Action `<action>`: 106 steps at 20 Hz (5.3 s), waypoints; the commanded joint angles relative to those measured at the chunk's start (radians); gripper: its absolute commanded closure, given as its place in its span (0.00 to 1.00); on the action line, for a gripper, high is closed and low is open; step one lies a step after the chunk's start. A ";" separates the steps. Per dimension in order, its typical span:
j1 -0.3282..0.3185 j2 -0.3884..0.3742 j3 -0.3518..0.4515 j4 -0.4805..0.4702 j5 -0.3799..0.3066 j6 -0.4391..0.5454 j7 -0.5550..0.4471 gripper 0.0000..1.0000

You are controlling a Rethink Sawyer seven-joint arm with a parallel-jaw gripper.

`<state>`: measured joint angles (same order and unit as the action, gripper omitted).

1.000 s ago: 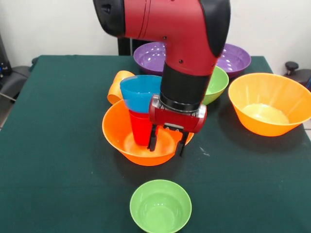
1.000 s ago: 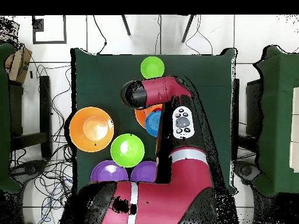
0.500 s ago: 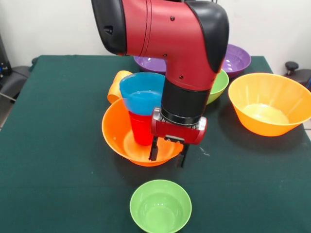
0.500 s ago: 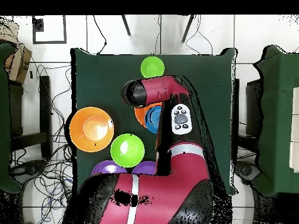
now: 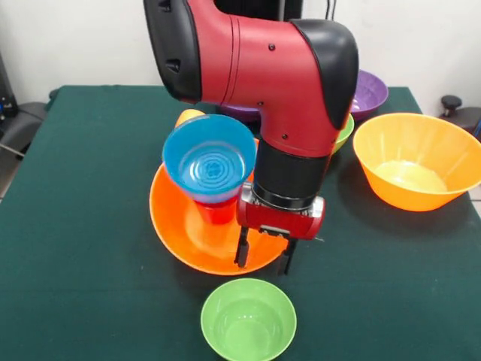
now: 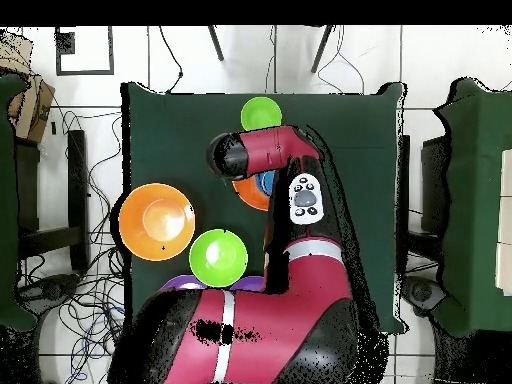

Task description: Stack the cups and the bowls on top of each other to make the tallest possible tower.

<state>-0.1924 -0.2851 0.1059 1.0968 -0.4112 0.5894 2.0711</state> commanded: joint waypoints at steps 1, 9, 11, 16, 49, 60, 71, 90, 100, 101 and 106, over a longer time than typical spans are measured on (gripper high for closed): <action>0.042 0.020 0.060 -0.056 0.013 0.007 0.020 0.00; 0.092 -0.182 -0.024 0.051 0.061 0.235 0.021 0.00; 0.100 -0.212 -0.036 0.065 0.071 0.275 0.016 0.00; 0.110 -0.252 -0.052 0.100 0.090 0.304 0.016 0.00; 0.125 -0.211 -0.071 0.125 0.114 0.186 0.062 0.00; 0.162 -0.313 -0.108 0.305 0.173 0.142 0.114 0.00; 0.138 -0.314 -0.113 0.349 0.181 0.088 0.077 0.00; 0.133 -0.465 -0.056 0.567 0.287 0.031 0.059 0.00; 0.158 -0.424 -0.057 0.584 0.309 -0.060 0.095 0.00; 0.159 -0.416 -0.055 0.579 0.312 -0.066 0.095 0.00; 0.162 -0.386 -0.039 0.565 0.327 -0.099 0.095 0.00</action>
<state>-0.0456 -0.7296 -0.0515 1.6081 -0.1103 0.5774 2.0711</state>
